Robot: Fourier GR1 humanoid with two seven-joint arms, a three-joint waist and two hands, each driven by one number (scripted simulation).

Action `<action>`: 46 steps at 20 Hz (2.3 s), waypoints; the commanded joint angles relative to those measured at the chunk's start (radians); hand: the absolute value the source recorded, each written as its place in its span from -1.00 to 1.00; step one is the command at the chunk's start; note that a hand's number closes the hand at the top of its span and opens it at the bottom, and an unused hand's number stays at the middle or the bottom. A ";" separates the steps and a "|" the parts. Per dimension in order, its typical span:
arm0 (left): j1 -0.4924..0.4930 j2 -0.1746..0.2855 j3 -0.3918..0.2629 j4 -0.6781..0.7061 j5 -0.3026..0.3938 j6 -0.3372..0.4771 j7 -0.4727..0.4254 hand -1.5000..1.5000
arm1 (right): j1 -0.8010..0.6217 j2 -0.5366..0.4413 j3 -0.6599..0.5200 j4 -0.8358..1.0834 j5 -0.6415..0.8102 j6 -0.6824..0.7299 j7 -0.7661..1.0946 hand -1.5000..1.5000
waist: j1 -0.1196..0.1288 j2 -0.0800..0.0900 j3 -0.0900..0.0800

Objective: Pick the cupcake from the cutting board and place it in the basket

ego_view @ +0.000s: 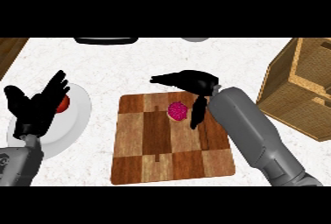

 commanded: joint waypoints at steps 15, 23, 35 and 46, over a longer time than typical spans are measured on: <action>-0.006 -0.035 0.047 -0.030 -0.047 -0.042 0.031 0.00 | 0.050 -0.022 -0.057 0.047 0.108 0.046 -0.228 -1.00 | -0.005 -0.001 0.000; 0.026 -0.063 0.060 -0.003 -0.077 -0.055 -0.013 0.00 | 0.088 0.029 -0.054 0.093 0.213 -0.088 -0.192 -1.00 | -0.003 0.000 0.000; 0.021 -0.068 0.091 -0.054 -0.078 -0.074 0.024 0.00 | 0.101 0.075 -0.003 0.102 0.359 -0.174 -0.219 1.00 | -0.007 -0.002 0.000; 0.019 -0.085 0.088 -0.028 -0.111 -0.054 0.030 0.00 | 0.224 0.118 -0.059 0.077 0.301 -0.297 0.154 1.00 | -0.026 -0.018 0.000</action>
